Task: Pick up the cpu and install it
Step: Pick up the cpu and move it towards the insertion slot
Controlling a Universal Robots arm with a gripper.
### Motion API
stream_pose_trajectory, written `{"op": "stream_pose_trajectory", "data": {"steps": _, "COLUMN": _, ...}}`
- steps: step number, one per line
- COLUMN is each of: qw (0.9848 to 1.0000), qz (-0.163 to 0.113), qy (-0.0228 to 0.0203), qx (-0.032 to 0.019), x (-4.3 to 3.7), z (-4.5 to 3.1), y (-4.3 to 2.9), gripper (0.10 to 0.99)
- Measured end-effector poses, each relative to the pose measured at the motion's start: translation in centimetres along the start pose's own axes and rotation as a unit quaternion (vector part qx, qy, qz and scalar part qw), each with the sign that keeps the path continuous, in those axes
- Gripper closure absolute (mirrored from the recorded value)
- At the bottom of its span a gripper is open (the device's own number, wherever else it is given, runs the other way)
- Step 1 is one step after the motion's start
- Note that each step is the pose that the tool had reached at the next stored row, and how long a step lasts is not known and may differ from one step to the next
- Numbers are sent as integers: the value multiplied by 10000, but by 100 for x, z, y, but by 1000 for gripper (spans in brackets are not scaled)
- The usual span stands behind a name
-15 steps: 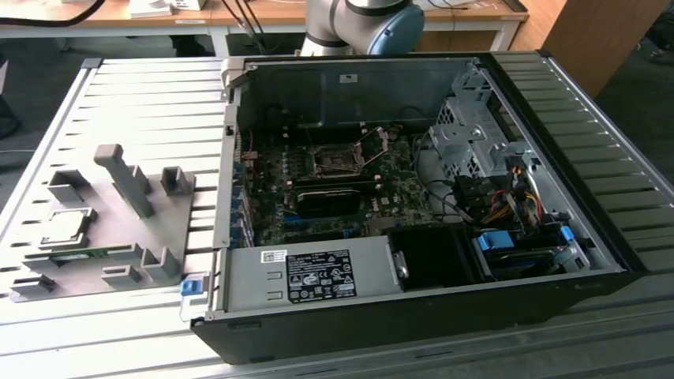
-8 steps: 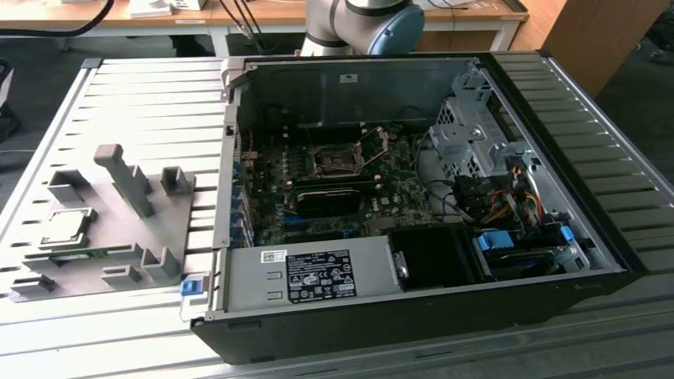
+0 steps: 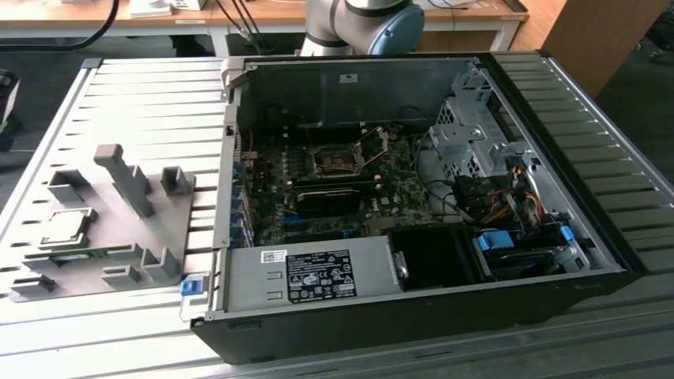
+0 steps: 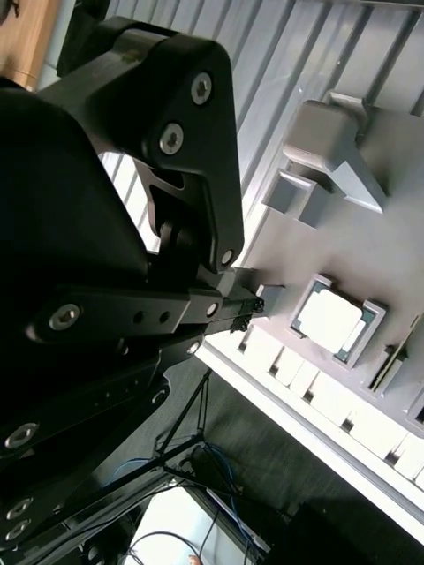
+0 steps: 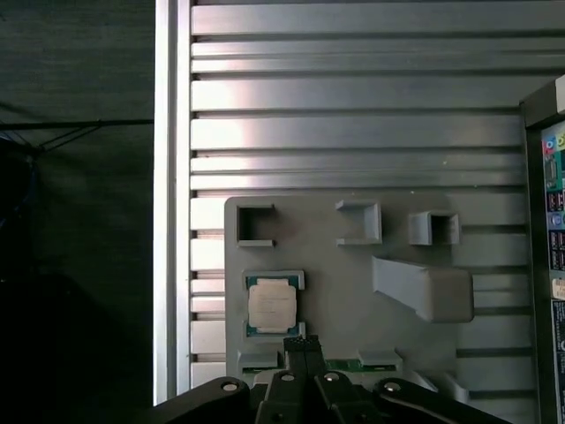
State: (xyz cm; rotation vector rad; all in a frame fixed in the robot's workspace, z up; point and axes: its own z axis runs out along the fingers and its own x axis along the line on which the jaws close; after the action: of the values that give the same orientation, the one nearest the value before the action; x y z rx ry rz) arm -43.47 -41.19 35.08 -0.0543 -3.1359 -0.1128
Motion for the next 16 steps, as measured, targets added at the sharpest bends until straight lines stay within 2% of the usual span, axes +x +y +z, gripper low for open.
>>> {"op": "stream_pose_trajectory", "data": {"steps": 5, "qw": 10000, "qz": 1, "qy": 1, "qx": -3, "x": 1, "z": 60, "y": -16, "gripper": 980}}
{"op": "stream_pose_trajectory", "data": {"steps": 6, "qw": 10000, "qz": 0, "qy": 0, "qx": -3, "x": 0, "z": 68, "y": -17, "gripper": 973}}
{"op": "stream_pose_trajectory", "data": {"steps": 7, "qw": 10000, "qz": 0, "qy": 1, "qx": -3, "x": 0, "z": 75, "y": -17, "gripper": 922}}
{"op": "stream_pose_trajectory", "data": {"steps": 8, "qw": 10000, "qz": 0, "qy": 1, "qx": -2, "x": 0, "z": 81, "y": -17, "gripper": 922}}
{"op": "stream_pose_trajectory", "data": {"steps": 9, "qw": 10000, "qz": 0, "qy": 1, "qx": -2, "x": 0, "z": 87, "y": -18, "gripper": 855}}
{"op": "stream_pose_trajectory", "data": {"steps": 10, "qw": 10000, "qz": 0, "qy": 0, "qx": -3, "x": 0, "z": 93, "y": -19, "gripper": 855}}
{"op": "stream_pose_trajectory", "data": {"steps": 11, "qw": 10000, "qz": 0, "qy": 1, "qx": -3, "x": 0, "z": 99, "y": -19, "gripper": 737}}
{"op": "stream_pose_trajectory", "data": {"steps": 12, "qw": 10000, "qz": -1, "qy": 0, "qx": -3, "x": 0, "z": 106, "y": -20, "gripper": 737}}
{"op": "stream_pose_trajectory", "data": {"steps": 13, "qw": 10000, "qz": -2, "qy": 1, "qx": -3, "x": 0, "z": 111, "y": -21, "gripper": 678}}
{"op": "stream_pose_trajectory", "data": {"steps": 14, "qw": 10000, "qz": -4, "qy": 1, "qx": -3, "x": 0, "z": 117, "y": -22, "gripper": 678}}
{"op": "stream_pose_trajectory", "data": {"steps": 16, "qw": 10000, "qz": -6, "qy": 1, "qx": -3, "x": 0, "z": 133, "y": -26, "gripper": 561}}
